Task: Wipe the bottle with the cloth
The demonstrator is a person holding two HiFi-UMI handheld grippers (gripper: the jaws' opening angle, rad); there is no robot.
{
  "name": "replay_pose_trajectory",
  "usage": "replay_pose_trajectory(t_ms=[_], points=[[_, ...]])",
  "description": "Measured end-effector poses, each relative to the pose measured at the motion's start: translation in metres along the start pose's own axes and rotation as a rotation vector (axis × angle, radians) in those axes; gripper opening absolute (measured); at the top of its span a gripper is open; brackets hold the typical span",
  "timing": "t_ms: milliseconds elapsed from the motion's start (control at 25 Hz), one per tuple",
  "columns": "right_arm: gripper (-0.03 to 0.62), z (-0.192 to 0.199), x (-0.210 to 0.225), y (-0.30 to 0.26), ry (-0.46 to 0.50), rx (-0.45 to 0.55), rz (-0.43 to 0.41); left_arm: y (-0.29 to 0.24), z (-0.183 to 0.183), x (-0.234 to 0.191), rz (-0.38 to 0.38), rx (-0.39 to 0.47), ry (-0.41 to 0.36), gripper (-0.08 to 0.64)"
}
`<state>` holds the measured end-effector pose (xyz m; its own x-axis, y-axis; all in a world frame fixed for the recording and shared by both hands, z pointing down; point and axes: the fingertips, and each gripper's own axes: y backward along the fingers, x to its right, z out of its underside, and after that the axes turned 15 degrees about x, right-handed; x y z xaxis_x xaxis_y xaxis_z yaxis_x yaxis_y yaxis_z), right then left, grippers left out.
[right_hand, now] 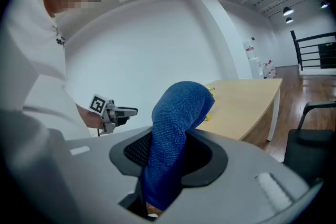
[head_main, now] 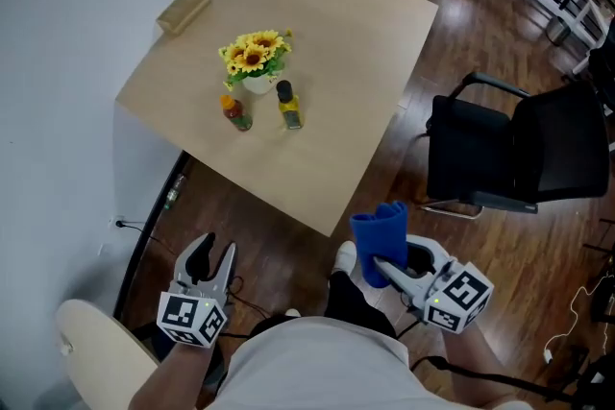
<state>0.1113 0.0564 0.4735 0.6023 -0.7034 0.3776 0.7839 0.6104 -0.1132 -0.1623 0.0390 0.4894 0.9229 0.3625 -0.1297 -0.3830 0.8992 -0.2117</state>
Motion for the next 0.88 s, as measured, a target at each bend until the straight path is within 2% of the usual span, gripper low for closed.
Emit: replay_pose_trajectory(t_ms=[240, 480, 640, 760, 880], points=[[0.15, 0.037, -0.098, 0.016, 0.05, 0.007, 0.038, 0.099, 0.01, 0.013, 0.128, 0.081, 0.0, 0.183], [0.15, 0.076, -0.216, 0.042, 0.086, 0.009, 0.089, 0.21, 0.04, 0.027, 0.301, 0.044, -0.042, 0.147], [0.15, 0.097, -0.265, 0.054, 0.073, -0.025, 0.082, 0.247, 0.044, 0.031, 0.31, 0.067, -0.008, 0.147], [0.152, 0.094, -0.283, 0.058, 0.107, 0.001, 0.063, 0.259, 0.044, 0.045, 0.304, 0.109, 0.03, 0.147], [0.152, 0.086, -0.298, 0.067, 0.133, 0.038, 0.039, 0.269, 0.034, 0.072, 0.335, 0.142, -0.001, 0.147]])
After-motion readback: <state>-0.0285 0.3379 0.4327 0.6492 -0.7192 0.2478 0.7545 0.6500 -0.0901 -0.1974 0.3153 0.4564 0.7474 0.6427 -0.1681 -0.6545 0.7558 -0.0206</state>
